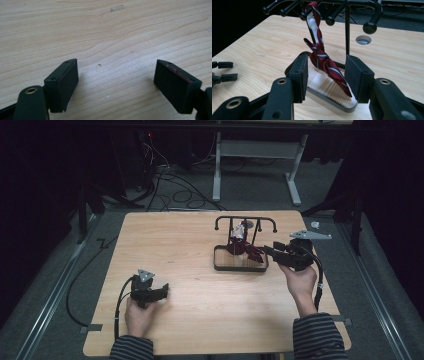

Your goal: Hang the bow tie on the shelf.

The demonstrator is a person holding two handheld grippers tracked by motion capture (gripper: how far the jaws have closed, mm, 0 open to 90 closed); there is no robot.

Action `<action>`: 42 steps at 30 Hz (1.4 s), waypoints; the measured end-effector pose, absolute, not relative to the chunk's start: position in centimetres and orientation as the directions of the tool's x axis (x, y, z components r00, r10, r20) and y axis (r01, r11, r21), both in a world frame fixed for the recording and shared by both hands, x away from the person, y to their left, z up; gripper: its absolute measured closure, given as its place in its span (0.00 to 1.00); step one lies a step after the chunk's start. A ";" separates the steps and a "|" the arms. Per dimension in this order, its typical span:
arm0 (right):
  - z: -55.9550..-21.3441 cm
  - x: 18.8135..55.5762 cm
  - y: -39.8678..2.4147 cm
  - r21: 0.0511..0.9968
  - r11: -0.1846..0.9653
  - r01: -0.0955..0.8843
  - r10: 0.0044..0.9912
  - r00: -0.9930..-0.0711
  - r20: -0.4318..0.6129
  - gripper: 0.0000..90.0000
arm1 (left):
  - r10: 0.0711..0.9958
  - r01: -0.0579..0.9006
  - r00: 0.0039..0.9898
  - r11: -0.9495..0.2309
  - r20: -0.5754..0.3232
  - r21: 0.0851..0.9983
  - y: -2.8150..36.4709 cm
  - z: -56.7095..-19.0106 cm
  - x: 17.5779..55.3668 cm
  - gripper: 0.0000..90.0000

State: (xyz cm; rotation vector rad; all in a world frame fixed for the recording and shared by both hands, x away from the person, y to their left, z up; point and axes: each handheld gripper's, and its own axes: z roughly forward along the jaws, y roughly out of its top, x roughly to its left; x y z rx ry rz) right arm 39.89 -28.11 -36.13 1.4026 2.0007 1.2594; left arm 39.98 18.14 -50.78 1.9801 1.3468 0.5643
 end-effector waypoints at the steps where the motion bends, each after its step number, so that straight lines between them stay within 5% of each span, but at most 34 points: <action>1: -36.2 39.8 -28.2 0.836 0.095 0.541 0.890 -0.422 0.172 0.62 | 0.927 0.638 0.374 -0.244 -0.017 0.730 18.1 -50.8 40.0 0.22; 42: -38.5 36.8 -29.1 0.824 0.067 0.562 0.896 -0.397 0.197 0.62 | 0.927 0.638 0.374 -0.244 -0.017 0.730 18.1 -50.8 40.0 0.22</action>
